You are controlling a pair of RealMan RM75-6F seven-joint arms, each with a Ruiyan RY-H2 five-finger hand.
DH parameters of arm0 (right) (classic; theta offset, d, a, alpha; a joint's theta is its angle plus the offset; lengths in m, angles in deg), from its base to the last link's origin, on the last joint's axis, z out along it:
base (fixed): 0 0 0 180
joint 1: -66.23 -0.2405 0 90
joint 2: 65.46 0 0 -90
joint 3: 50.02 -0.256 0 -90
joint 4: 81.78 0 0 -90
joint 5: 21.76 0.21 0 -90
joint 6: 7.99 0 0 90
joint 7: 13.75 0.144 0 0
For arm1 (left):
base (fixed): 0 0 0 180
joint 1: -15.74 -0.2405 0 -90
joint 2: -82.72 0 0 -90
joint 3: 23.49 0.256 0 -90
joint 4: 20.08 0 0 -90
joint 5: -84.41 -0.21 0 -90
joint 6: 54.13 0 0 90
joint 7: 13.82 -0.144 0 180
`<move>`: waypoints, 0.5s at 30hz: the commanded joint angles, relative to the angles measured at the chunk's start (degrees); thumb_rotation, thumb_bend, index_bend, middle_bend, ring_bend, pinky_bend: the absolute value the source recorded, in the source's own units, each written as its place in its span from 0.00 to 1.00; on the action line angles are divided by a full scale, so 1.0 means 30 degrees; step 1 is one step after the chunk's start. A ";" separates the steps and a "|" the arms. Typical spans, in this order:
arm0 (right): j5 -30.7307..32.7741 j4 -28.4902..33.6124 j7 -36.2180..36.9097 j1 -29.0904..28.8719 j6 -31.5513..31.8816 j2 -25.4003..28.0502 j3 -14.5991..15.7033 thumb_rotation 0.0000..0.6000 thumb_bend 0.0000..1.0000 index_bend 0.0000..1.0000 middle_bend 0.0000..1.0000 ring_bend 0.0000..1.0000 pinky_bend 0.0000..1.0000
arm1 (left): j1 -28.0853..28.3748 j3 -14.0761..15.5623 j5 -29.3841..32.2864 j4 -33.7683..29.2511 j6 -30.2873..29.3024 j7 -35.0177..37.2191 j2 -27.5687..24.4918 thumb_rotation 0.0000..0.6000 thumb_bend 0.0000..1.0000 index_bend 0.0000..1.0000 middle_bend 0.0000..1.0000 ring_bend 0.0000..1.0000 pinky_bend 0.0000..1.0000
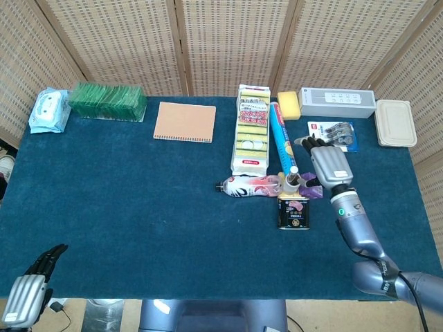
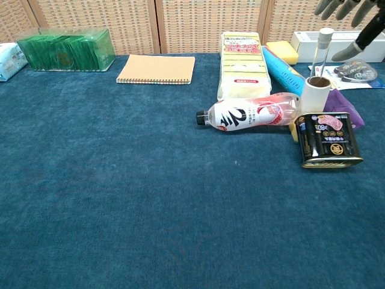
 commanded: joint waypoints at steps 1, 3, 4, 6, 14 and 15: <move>-0.1022 0.0847 0.0687 0.0767 0.0915 0.0815 -0.0020 1.00 0.19 0.20 0.22 0.22 0.27 | 0.0002 0.0028 -0.0095 -0.0070 -0.0048 -0.0058 -0.0048 1.00 0.20 0.10 0.14 0.15 0.31; -0.1654 0.1331 0.1004 0.1203 0.1325 0.1266 0.0100 1.00 0.19 0.20 0.22 0.22 0.27 | -0.0004 0.0048 -0.0132 -0.0133 -0.0061 -0.0115 -0.0069 1.00 0.20 0.10 0.14 0.15 0.31; -0.1939 0.1540 0.1163 0.1393 0.1463 0.1478 0.0160 1.00 0.19 0.20 0.22 0.22 0.27 | -0.0003 0.0051 -0.0127 -0.0157 -0.0048 -0.0141 -0.0069 1.00 0.20 0.10 0.14 0.16 0.31; -0.2456 0.1929 0.1374 0.1740 0.1664 0.1848 0.0355 1.00 0.19 0.20 0.22 0.22 0.27 | 0.0009 0.0034 -0.0106 -0.0189 -0.0018 -0.0213 -0.0062 1.00 0.20 0.10 0.14 0.15 0.31; -0.5242 0.3296 0.2072 0.3905 0.3586 0.3054 0.1682 1.00 0.20 0.20 0.23 0.22 0.27 | 0.0053 0.0032 -0.0282 -0.0345 -0.0106 -0.0357 -0.0196 1.00 0.20 0.10 0.14 0.15 0.31; -0.5463 0.3336 0.2095 0.4092 0.3793 0.3113 0.1787 1.00 0.20 0.20 0.23 0.22 0.27 | 0.0057 0.0026 -0.0283 -0.0348 -0.0112 -0.0352 -0.0204 1.00 0.20 0.10 0.14 0.15 0.31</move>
